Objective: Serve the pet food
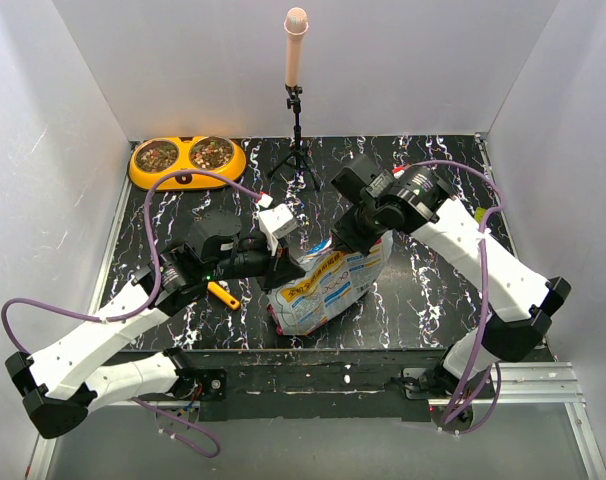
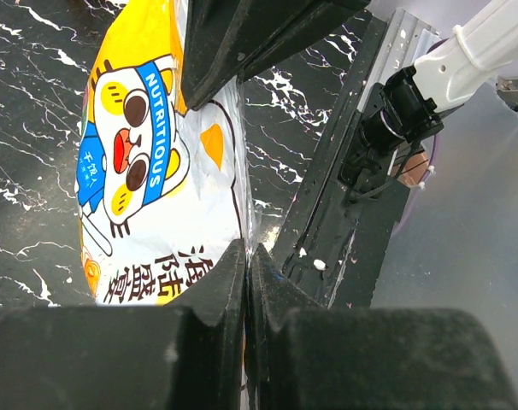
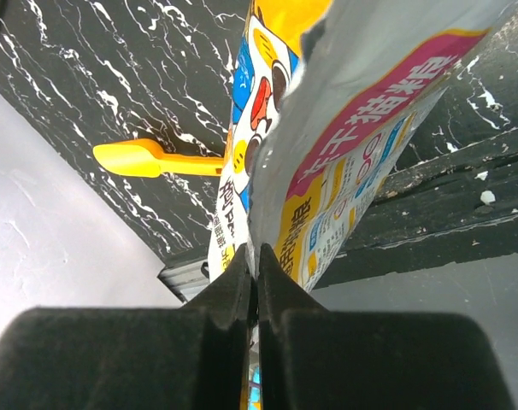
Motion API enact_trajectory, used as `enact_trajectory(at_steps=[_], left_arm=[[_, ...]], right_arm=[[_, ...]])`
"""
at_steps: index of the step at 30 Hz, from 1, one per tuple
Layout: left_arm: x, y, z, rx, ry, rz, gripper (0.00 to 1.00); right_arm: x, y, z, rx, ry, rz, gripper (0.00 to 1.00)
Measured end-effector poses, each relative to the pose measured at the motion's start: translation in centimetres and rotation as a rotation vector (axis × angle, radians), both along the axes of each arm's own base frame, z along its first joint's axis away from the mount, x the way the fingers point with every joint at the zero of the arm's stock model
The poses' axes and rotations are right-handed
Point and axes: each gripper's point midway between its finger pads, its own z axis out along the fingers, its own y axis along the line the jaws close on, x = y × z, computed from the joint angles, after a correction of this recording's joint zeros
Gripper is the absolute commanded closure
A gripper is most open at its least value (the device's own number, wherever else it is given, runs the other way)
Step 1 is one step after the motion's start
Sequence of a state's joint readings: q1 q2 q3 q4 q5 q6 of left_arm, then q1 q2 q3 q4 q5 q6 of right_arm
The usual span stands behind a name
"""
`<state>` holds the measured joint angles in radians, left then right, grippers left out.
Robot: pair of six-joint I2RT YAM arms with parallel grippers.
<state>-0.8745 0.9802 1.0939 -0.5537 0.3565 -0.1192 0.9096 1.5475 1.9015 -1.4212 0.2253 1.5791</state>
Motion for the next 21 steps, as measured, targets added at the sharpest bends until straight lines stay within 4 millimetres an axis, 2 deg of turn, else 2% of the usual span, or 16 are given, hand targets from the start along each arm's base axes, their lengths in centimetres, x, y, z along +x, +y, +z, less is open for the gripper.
enact_trajectory(at_steps=[3,6,11,13,16,17,18,20,21], left_arm=[[0.0,0.0,0.0,0.0,0.003,0.003,1.0],[-0.2,0.2,-0.1,0.002,0.01,0.004,1.0],[-0.3,0.3,-0.1,0.002,0.019,0.006,1.0],[-0.4,0.3,-0.1,0.002,0.02,0.006,0.92],[-0.4,0.3,0.0,-0.001,0.023,0.004,0.7],[-0.5,0.2,0.1,-0.006,0.024,-0.003,0.66],[-0.6,0.2,0.2,-0.009,0.022,-0.01,0.63],[-0.9,0.0,0.4,-0.017,0.031,-0.023,0.59],[-1.0,-0.1,0.6,-0.02,0.032,-0.029,0.57]], right_arm=[[0.1,0.0,-0.1,0.024,0.006,0.007,0.74],[0.5,-0.9,0.4,0.04,-0.02,-0.008,0.64],[0.8,-1.9,1.5,0.052,-0.067,0.006,0.56],[0.8,-1.9,1.5,0.045,-0.074,0.028,0.55],[0.7,-1.9,1.5,0.035,-0.081,0.052,0.54],[0.7,-1.9,1.5,0.031,-0.083,0.059,0.5],[0.7,-2.0,1.4,0.028,-0.085,0.065,0.44],[0.7,-2.0,1.4,0.022,-0.09,0.08,0.24],[0.7,-2.1,1.5,0.018,-0.096,0.092,0.19]])
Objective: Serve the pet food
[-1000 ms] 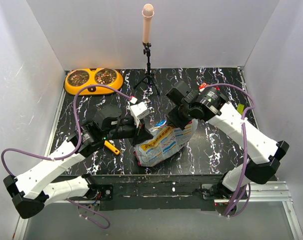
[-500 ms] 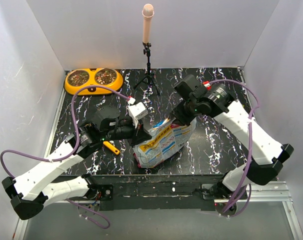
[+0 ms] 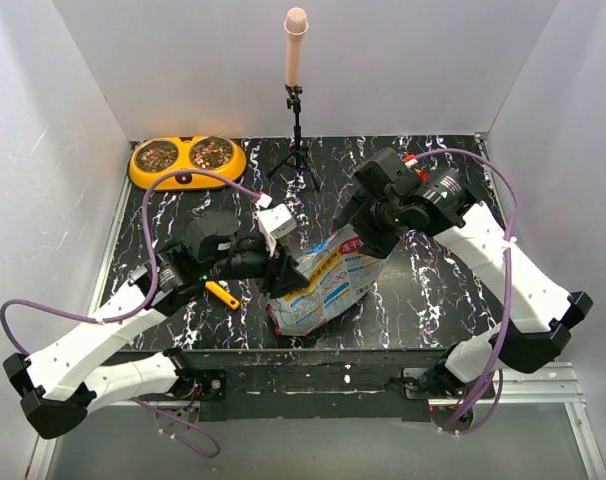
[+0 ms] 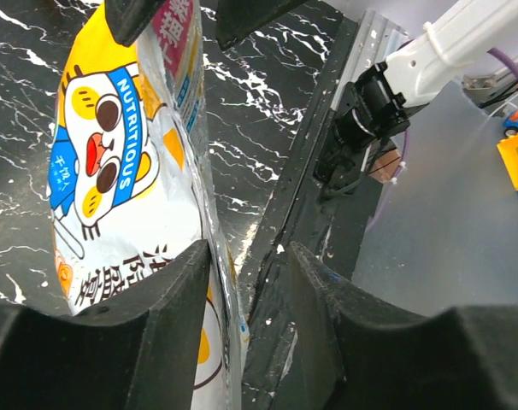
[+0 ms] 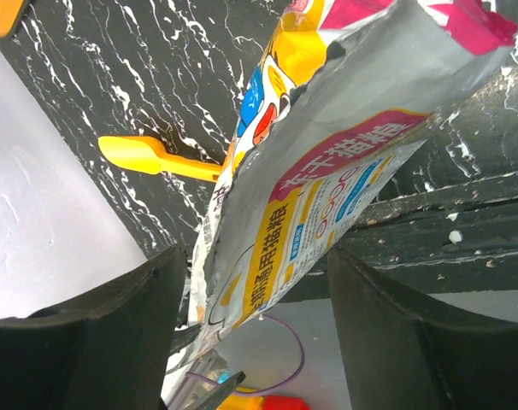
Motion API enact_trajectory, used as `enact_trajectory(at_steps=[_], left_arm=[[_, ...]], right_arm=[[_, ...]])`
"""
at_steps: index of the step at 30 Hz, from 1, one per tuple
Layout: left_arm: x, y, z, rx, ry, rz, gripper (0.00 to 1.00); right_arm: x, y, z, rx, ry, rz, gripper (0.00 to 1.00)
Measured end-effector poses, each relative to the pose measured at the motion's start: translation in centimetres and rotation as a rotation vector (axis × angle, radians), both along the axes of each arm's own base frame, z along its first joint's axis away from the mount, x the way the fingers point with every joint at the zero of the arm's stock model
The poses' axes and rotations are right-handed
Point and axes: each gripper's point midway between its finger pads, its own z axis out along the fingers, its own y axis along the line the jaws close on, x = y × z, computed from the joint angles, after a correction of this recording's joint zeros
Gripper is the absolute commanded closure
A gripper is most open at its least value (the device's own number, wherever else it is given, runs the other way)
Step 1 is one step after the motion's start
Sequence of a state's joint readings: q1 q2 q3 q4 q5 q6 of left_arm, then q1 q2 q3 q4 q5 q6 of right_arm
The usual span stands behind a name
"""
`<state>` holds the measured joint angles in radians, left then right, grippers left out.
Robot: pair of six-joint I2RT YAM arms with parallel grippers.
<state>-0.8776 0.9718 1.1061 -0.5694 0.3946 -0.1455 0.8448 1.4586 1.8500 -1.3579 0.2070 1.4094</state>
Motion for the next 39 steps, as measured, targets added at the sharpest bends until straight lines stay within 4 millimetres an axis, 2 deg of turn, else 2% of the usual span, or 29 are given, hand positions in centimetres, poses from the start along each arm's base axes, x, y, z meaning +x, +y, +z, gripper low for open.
enact_trajectory(at_steps=[5,11,16,19,21,23,27,35,39], left_arm=[[-0.3,-0.3,0.4,-0.009,0.013,-0.022,0.51],[-0.4,-0.5,0.8,-0.011,0.024,-0.025,0.43],[0.2,-0.6,2.5,-0.032,0.011,0.008,0.36],[0.8,-0.5,5.1,-0.067,-0.019,0.048,0.34],[1.4,-0.3,7.6,-0.1,-0.057,0.082,0.32],[2.0,-0.1,10.2,-0.137,-0.096,0.12,0.31],[3.3,0.8,14.1,-0.182,-0.157,0.207,0.28],[6.6,2.5,19.3,-0.22,-0.225,0.419,0.21],[7.1,4.4,22.4,-0.268,-0.289,0.503,0.19]], right_arm=[[-0.5,-0.9,0.9,-0.017,-0.055,0.068,0.15],[-1.3,-2.6,4.0,0.015,-0.2,0.145,0.13],[-1.4,-3.6,5.3,-0.011,-0.299,0.208,0.11],[-1.0,-4.1,5.9,-0.035,-0.359,0.234,0.11],[-0.8,-4.7,6.6,-0.047,-0.406,0.241,0.11],[-0.9,-5.5,7.5,-0.056,-0.458,0.24,0.1],[-1.4,-7.5,9.2,-0.058,-0.552,0.218,0.1],[-1.8,-10.6,11.5,-0.093,-0.656,0.164,0.09],[-1.6,-11.6,12.9,-0.107,-0.726,0.141,0.09]])
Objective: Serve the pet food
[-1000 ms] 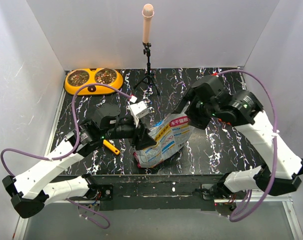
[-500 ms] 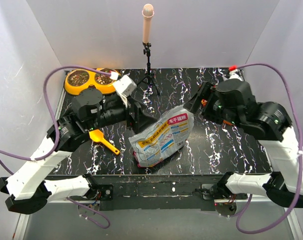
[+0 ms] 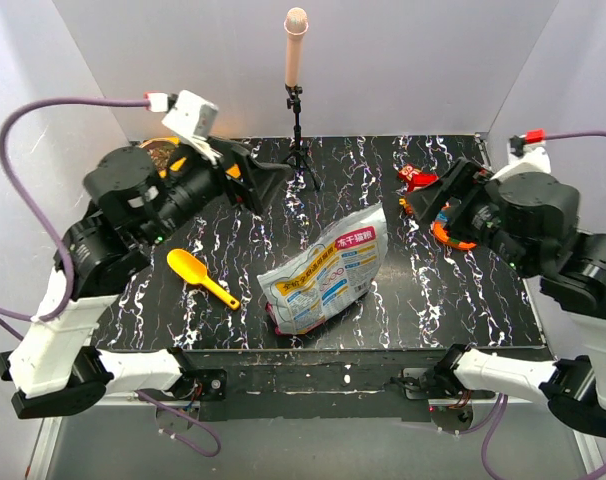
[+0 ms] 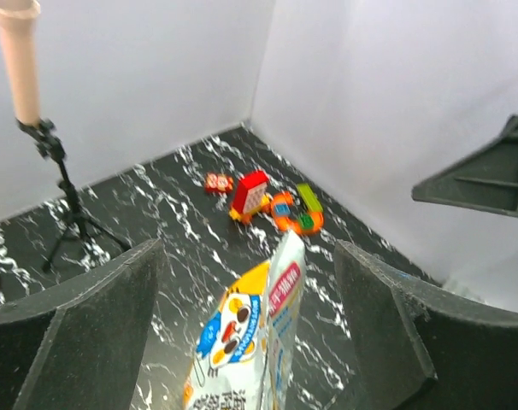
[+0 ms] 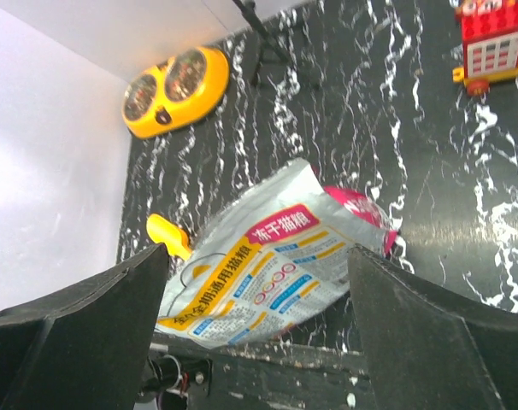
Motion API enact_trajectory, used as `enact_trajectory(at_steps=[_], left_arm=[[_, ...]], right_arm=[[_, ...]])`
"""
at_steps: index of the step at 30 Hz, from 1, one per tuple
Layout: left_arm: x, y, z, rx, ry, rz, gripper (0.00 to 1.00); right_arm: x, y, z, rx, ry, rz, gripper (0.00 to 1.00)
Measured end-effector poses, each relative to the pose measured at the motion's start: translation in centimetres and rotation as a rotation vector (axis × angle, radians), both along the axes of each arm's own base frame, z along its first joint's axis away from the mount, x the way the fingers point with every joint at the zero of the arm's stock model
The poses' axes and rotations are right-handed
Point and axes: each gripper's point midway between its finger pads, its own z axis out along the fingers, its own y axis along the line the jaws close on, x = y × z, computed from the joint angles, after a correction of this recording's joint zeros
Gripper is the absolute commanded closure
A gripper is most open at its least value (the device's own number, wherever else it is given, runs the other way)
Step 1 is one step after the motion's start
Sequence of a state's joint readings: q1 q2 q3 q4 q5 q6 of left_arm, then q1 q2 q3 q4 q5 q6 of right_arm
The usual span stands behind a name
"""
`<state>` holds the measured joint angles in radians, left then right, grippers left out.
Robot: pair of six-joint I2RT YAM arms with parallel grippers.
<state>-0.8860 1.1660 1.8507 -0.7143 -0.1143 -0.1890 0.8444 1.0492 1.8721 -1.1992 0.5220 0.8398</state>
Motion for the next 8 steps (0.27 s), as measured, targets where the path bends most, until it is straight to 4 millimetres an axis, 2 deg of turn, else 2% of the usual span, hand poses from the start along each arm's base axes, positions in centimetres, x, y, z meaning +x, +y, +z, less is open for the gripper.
enact_trajectory(at_steps=[3,8], left_arm=[[-0.1,1.8,2.7,-0.036,-0.063,0.056,0.19],[-0.5,4.4,5.1,-0.065,-0.125,0.129,0.15]], right_arm=[[-0.4,-1.3,2.1,0.04,-0.09,-0.013,0.08],[-1.7,-3.9,5.4,0.142,-0.235,-0.05,0.08]])
